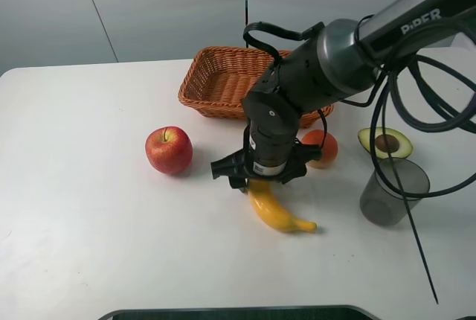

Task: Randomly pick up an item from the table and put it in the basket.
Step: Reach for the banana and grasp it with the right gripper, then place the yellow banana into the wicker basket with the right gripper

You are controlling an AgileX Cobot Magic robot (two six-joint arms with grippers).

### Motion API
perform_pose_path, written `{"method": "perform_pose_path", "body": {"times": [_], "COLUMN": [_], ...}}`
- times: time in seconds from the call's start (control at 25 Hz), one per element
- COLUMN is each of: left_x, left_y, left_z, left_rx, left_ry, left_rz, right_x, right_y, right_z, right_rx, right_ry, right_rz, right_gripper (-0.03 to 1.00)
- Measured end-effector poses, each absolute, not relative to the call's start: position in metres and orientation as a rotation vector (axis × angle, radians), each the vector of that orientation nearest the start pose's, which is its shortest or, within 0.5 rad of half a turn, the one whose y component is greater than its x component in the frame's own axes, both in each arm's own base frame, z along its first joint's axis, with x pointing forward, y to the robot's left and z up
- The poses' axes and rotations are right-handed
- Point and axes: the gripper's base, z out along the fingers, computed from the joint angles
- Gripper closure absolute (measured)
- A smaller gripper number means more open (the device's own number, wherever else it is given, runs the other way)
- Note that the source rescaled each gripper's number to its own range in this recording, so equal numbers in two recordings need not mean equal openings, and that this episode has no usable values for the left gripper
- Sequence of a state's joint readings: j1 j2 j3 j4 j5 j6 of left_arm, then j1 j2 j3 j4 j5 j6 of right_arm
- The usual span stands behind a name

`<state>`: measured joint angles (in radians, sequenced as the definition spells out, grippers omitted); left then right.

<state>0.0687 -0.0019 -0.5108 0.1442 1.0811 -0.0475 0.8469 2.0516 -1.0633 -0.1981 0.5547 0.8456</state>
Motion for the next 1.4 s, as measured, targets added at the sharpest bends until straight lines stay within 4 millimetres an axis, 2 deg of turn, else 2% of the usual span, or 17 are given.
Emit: {"method": "perform_pose_path", "body": {"times": [0.04, 0.08, 1.04, 1.12, 1.24, 1.4], "left_x": [-0.009, -0.009, -0.009, -0.009, -0.009, -0.009], "left_y": [0.011, 0.011, 0.011, 0.011, 0.011, 0.011], "left_z": [0.279, 0.279, 0.279, 0.279, 0.279, 0.279], "left_rx": [-0.128, -0.128, -0.128, -0.128, -0.128, -0.128], "left_ry": [2.045, 2.045, 2.045, 2.045, 2.045, 2.045], "left_rz": [0.186, 0.186, 0.186, 0.186, 0.186, 0.186], "right_x": [0.238, 0.238, 0.236, 0.234, 0.229, 0.218], "right_y": [0.255, 0.255, 0.257, 0.255, 0.252, 0.249], "right_z": [0.083, 0.083, 0.086, 0.093, 0.115, 0.148], "right_rx": [-0.249, -0.247, -0.13, -0.143, -0.163, -0.26], "right_ry": [2.97, 2.971, 2.994, 3.01, 3.028, 3.07], "right_rz": [0.012, 0.013, 0.068, 0.038, 0.049, 0.161], "right_gripper": [0.97, 0.93, 0.94, 0.94, 0.94, 0.94]}}
